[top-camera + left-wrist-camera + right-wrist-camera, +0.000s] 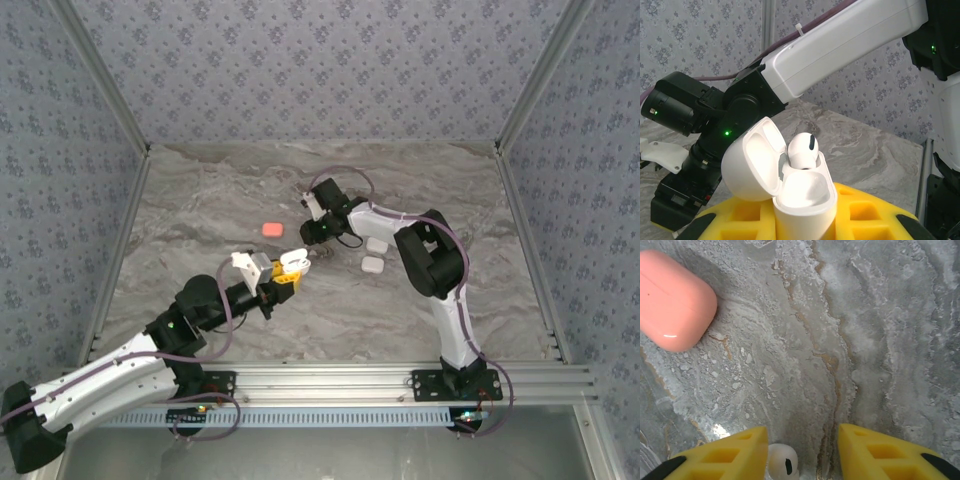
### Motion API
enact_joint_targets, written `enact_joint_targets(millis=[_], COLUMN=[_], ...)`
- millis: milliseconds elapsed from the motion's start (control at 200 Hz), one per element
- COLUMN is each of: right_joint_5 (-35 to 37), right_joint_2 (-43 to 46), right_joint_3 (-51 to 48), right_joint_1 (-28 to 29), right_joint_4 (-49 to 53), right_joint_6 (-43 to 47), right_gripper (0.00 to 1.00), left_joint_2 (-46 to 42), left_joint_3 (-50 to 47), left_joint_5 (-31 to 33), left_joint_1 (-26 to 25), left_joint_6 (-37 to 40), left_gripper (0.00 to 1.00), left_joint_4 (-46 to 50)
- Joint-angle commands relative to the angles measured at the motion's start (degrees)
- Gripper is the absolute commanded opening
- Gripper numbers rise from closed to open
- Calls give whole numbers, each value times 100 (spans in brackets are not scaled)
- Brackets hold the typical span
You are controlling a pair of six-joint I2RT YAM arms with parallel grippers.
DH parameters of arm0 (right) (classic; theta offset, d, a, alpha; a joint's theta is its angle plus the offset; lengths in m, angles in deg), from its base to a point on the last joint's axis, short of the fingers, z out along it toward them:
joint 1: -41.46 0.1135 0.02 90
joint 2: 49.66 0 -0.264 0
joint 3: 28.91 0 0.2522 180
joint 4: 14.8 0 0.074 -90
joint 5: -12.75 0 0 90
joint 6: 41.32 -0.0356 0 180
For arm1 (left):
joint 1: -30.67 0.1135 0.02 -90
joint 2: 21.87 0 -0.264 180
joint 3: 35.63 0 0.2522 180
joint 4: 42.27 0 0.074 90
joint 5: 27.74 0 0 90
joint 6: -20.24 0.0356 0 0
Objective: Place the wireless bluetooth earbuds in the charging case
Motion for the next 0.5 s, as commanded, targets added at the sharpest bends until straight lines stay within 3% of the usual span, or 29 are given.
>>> enact_joint_targets(millis=[0,495], right_joint_5=[-63,-48], right_joint_2=[-157,115], right_joint_3=[122,-194], right_joint_1=[68,212], right_joint_4=[240,272], right_joint_6=[105,115], right_gripper=[41,38], left_joint_2=[-38,-20], left_joint_3=[-2,-6], left_joint_5=[64,83], left_joint_1=[-26,-26], left_joint_6=[-38,-42], left_gripper=[0,0], left_joint_4=[-68,-63])
